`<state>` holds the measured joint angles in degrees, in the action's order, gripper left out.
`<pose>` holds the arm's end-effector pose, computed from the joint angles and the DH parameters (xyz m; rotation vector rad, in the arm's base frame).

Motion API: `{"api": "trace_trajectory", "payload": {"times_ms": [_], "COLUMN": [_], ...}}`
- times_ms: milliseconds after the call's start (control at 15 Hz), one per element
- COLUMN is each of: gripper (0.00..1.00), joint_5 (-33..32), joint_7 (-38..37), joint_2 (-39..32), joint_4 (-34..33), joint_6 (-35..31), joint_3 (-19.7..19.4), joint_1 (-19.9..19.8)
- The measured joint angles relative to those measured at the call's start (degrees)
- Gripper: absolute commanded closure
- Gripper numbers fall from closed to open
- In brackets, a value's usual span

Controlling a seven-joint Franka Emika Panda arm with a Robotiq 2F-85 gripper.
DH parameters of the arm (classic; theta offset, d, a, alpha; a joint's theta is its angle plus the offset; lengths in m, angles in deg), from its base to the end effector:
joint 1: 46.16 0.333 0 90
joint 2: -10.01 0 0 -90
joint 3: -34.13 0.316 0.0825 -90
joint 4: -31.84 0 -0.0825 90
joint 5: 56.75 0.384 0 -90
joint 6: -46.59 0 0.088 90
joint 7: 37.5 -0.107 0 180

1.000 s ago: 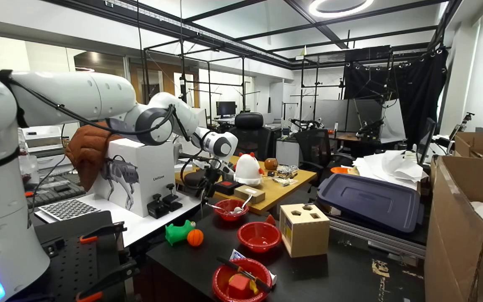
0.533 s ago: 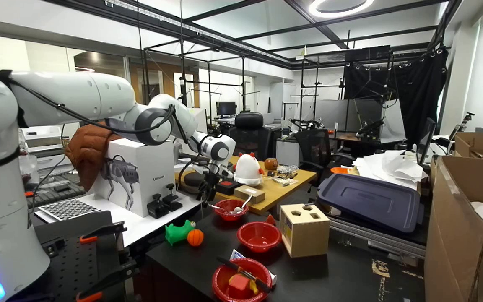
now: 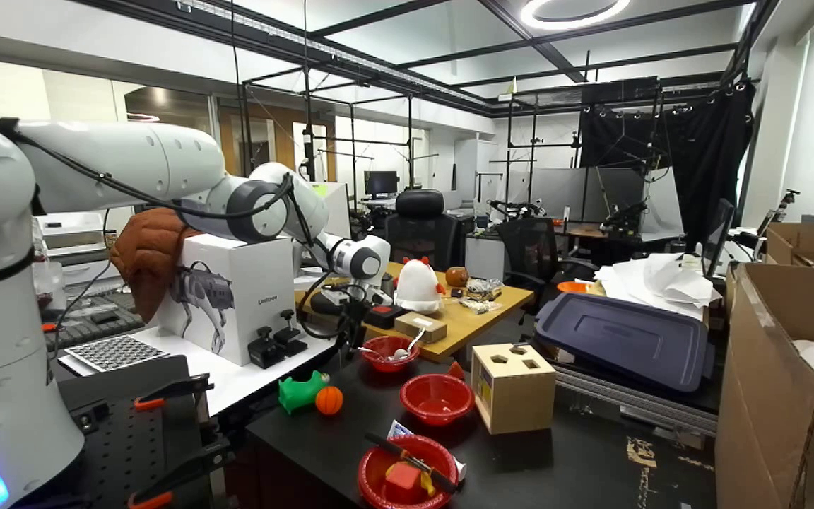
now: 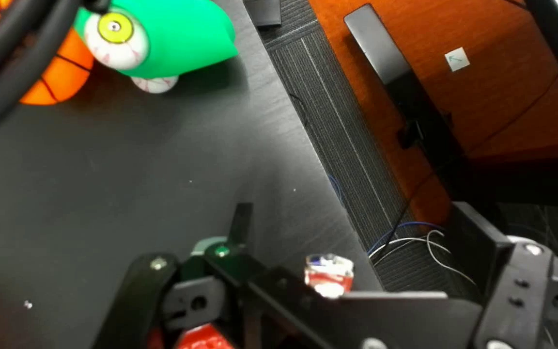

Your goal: Take the fork out of the red bowl and place it on the table top

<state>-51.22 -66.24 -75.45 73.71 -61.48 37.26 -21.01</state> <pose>0.6435 0.3348 -0.0202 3.0581 -0.1449 -0.5630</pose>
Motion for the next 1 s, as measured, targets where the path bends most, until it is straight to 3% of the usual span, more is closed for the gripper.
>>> {"api": "trace_trajectory", "payload": {"times_ms": [467, 600, 1000], "gripper": [0.00, 0.26, 0.71], "joint_5": [-0.45, -0.45, 0.37], "joint_7": [-3.82, -4.48, -4.44], "joint_2": [0.02, 0.04, 0.09], "joint_4": [-0.52, -0.85, -1.72], "joint_6": [-1.59, -1.59, -0.20], "joint_3": [-1.11, -1.31, 0.01], "joint_1": [-0.60, -1.37, -3.90]}}
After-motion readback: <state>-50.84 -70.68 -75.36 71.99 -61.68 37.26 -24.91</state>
